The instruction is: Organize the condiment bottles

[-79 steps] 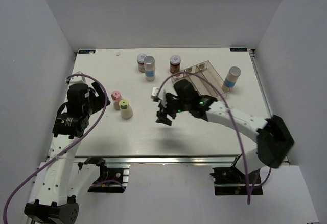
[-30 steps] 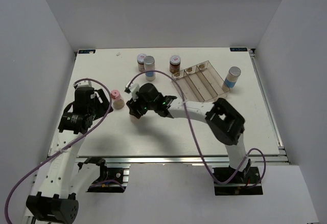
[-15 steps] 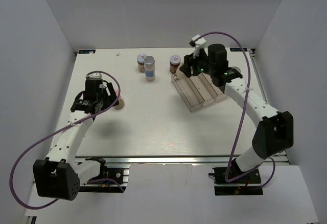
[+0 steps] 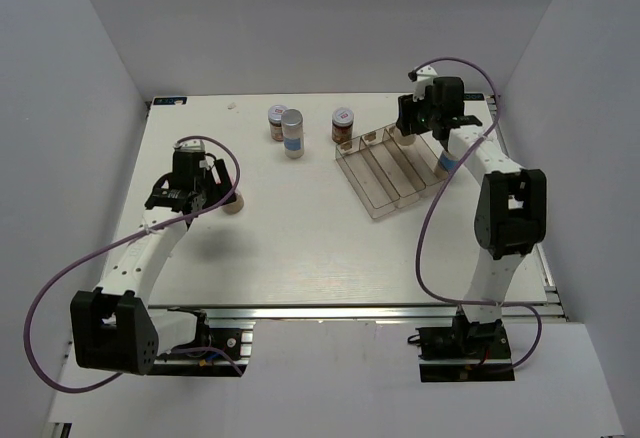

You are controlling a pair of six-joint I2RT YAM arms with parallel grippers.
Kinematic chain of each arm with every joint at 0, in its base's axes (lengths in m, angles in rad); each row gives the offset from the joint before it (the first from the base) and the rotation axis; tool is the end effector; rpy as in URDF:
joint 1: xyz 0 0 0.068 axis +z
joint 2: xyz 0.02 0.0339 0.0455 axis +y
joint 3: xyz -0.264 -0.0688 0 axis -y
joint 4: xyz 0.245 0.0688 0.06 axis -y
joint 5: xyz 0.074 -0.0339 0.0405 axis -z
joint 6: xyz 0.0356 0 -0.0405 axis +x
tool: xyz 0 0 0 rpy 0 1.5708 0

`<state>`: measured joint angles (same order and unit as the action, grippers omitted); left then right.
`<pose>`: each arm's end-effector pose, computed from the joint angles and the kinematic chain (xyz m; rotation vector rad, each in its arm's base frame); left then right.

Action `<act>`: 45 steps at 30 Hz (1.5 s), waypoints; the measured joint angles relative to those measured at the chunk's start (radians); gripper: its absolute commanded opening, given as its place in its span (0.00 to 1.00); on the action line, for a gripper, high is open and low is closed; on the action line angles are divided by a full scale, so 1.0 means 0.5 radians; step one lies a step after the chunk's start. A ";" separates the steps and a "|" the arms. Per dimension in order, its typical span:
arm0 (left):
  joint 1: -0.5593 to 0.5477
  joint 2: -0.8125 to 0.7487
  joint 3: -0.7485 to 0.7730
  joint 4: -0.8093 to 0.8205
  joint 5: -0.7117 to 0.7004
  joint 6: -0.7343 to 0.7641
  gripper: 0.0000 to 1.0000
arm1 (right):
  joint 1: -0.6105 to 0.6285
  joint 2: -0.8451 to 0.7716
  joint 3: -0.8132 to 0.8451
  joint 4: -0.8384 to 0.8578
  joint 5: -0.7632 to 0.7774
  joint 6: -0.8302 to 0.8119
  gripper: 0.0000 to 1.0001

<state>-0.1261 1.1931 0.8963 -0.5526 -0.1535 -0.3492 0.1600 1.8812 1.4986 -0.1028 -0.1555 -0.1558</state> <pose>0.2453 -0.0256 0.2626 -0.3372 2.3835 -0.0338 0.4403 0.0766 0.2781 -0.4178 2.0108 0.1624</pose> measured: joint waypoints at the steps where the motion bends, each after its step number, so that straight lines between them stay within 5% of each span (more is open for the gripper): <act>1: 0.000 -0.001 0.000 0.001 0.000 -0.005 0.95 | -0.007 0.055 0.053 -0.002 0.002 -0.008 0.00; 9: 0.000 -0.031 0.000 -0.007 -0.001 -0.020 0.98 | -0.021 0.375 0.355 0.053 0.065 -0.056 0.00; 20: 0.000 -0.043 0.000 -0.027 0.001 -0.018 0.98 | -0.024 0.452 0.361 0.075 0.082 -0.098 0.01; 25: 0.000 -0.011 0.000 0.007 0.002 0.007 0.98 | -0.024 0.458 0.353 0.076 0.079 -0.114 0.62; 29: -0.001 0.070 0.000 0.036 0.000 0.040 0.98 | -0.025 0.462 0.345 0.078 0.073 -0.123 0.78; 34: 0.000 0.206 0.007 0.073 -0.034 0.077 0.98 | -0.040 0.452 0.294 0.101 0.045 -0.121 0.88; 45: -0.028 0.564 0.185 0.220 -0.054 0.130 0.98 | -0.071 0.004 -0.096 0.081 -0.127 -0.072 0.86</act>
<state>-0.1402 1.4750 0.9886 -0.4423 -0.1806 -0.2840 0.1246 1.8832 1.4506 -0.0624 -0.2192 -0.1917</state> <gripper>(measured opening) 0.978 0.867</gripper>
